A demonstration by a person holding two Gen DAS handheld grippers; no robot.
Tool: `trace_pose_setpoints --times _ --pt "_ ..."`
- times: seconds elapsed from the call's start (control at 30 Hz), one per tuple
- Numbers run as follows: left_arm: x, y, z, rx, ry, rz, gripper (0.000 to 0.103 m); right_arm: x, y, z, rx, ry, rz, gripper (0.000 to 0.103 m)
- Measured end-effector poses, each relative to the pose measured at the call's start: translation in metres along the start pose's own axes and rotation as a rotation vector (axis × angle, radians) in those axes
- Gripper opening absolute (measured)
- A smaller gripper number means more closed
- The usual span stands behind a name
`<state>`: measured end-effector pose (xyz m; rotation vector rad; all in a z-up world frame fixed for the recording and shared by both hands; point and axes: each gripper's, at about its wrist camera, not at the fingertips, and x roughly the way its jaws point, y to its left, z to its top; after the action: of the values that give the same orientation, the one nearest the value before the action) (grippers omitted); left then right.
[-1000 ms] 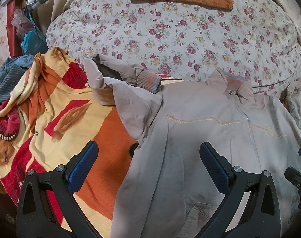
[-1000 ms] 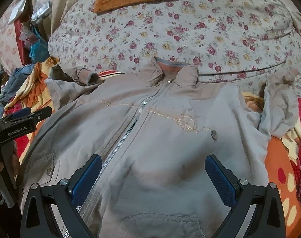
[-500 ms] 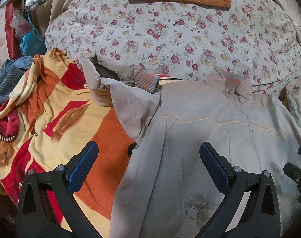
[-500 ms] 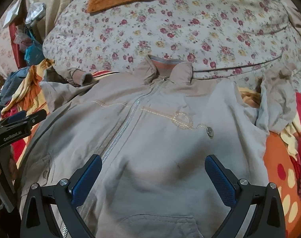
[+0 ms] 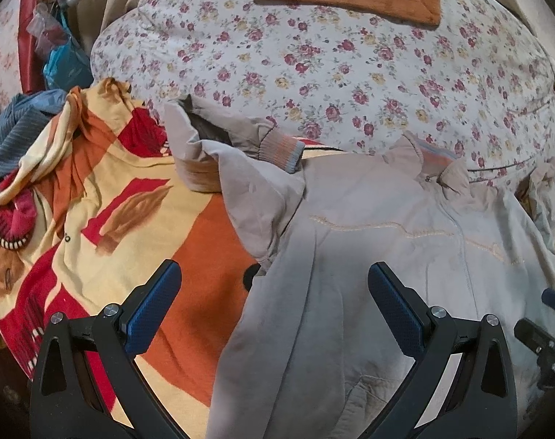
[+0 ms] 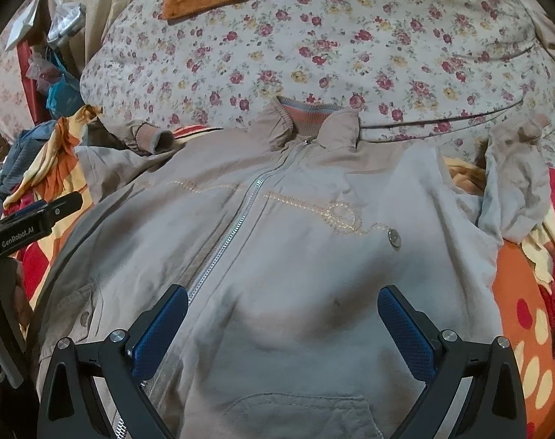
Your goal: Fold large clothes
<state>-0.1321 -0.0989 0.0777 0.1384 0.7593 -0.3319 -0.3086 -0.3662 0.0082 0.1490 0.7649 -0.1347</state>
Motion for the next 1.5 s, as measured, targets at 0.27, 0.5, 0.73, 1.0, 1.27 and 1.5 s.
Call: trace_pose_setpoints --times 0.27,0.5,0.73,1.0,1.27,1.5 --pt "0.001 0.001 0.0 0.004 0.001 0.001 0.102 0.001 0.001 -0.001 -0.007 0.007 0.002 0.103" --pt "0.0 0.008 0.009 -0.013 0.014 -0.019 0.102 0.003 0.003 -0.002 -0.008 0.016 0.005 0.103" --pt "-0.002 0.033 0.058 -0.089 0.016 -0.022 0.102 0.0 0.004 0.001 0.004 0.009 0.026 0.103" --pt "0.037 0.026 0.1 -0.078 0.064 -0.01 0.102 0.003 0.002 0.004 0.012 0.02 0.034 0.103" --pt "0.106 0.09 0.075 -0.198 0.26 0.191 0.102 0.008 0.001 0.003 0.011 0.047 0.065 0.103" --pt "0.083 0.104 0.084 -0.339 0.216 0.075 0.1 0.008 0.007 0.002 -0.011 0.057 0.084 0.103"
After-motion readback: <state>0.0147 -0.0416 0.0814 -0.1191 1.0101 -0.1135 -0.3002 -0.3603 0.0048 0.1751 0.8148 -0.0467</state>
